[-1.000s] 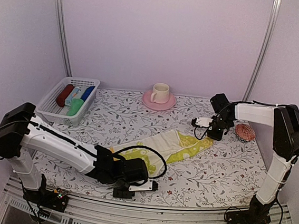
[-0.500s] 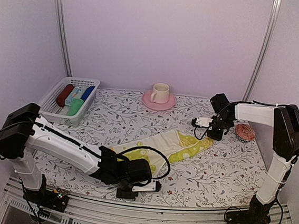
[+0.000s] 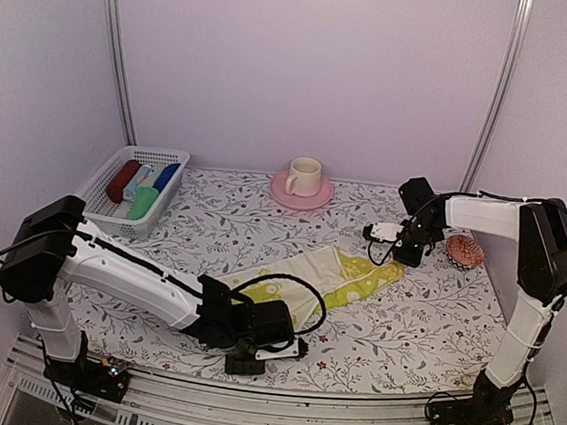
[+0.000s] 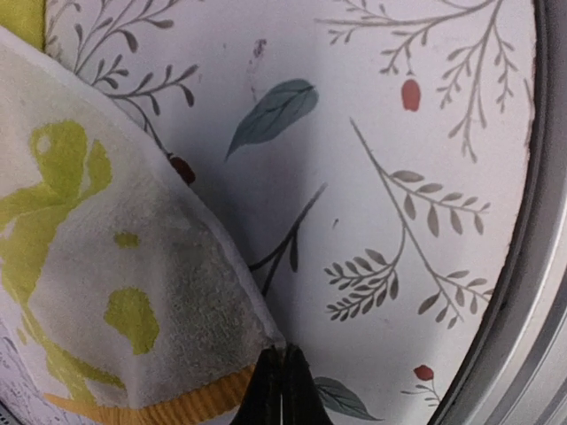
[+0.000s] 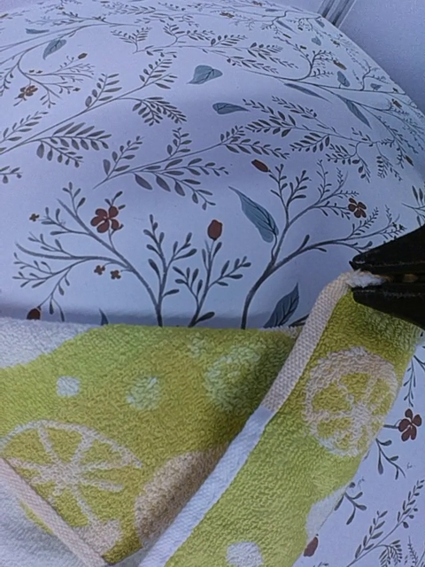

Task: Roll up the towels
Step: Pick up the towel from the center of the board.

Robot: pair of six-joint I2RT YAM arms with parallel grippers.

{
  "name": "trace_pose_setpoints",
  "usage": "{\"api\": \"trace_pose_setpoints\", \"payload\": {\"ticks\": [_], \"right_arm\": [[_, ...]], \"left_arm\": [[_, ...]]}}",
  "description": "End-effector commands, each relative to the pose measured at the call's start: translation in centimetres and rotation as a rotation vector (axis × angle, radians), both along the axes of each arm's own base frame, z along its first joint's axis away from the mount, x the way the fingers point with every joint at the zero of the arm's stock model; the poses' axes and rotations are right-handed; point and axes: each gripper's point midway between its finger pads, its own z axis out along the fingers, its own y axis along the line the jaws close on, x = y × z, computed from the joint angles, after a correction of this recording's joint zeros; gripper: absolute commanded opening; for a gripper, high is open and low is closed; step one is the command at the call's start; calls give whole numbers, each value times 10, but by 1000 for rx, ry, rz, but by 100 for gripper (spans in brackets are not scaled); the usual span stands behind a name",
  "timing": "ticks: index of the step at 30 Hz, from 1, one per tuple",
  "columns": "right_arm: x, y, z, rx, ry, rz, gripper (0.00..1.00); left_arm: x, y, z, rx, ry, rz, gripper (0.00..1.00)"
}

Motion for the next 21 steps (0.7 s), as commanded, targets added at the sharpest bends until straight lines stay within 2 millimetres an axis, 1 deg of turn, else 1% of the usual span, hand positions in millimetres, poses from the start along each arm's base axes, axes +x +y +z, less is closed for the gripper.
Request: {"api": "trace_pose_setpoints", "payload": {"ticks": [1,4,7,9,12,15,21], "right_arm": [[3,4,11,33,-10,3,2],[2,6,15,45,-16,12,2],[1,10,20,69,-19,23,2],[0,15,27,102,-24,37,2],[-1,22,41,148,-40,56,2],[-2,28,57,191,-64,73,2],[1,26,90,252,-123,71,2]], "left_arm": [[23,25,-8,94,-59,103,0],[33,12,13,9,-108,106,0],[42,-2,44,-123,-142,115,0],[52,-4,64,-196,-169,146,0],[72,3,92,-280,-227,217,0],[87,13,112,-343,-279,273,0],[108,28,134,-395,-362,342,0]]}}
